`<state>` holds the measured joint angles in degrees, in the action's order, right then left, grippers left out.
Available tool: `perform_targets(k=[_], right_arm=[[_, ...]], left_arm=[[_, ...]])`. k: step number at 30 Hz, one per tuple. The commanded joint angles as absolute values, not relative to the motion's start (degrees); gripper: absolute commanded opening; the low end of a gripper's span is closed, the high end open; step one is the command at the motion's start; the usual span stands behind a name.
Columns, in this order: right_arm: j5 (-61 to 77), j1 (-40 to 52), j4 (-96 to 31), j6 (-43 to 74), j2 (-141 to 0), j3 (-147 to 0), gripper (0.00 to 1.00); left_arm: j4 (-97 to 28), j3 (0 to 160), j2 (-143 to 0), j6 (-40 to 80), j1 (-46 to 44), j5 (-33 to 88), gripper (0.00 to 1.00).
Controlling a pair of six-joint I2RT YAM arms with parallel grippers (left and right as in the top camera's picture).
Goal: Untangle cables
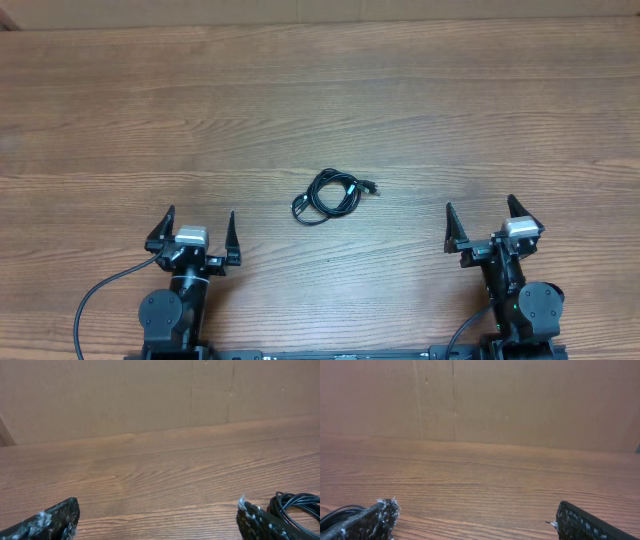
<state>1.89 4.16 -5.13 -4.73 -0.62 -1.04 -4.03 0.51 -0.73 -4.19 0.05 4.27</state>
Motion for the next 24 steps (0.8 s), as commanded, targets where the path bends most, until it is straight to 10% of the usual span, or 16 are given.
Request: perform_targets(k=[1,24], right_arm=[[1.2,4.0,-4.8,-5.0,-0.2,-0.5,1.00],[1.2,4.0,-4.7,-5.0,-0.2,-0.5,1.00]], left_arm=[[-4.1,0.3,-0.3,-3.2,0.3,4.3,1.00],[-4.1,0.3,-0.3,-1.0,0.4,4.0,1.00]])
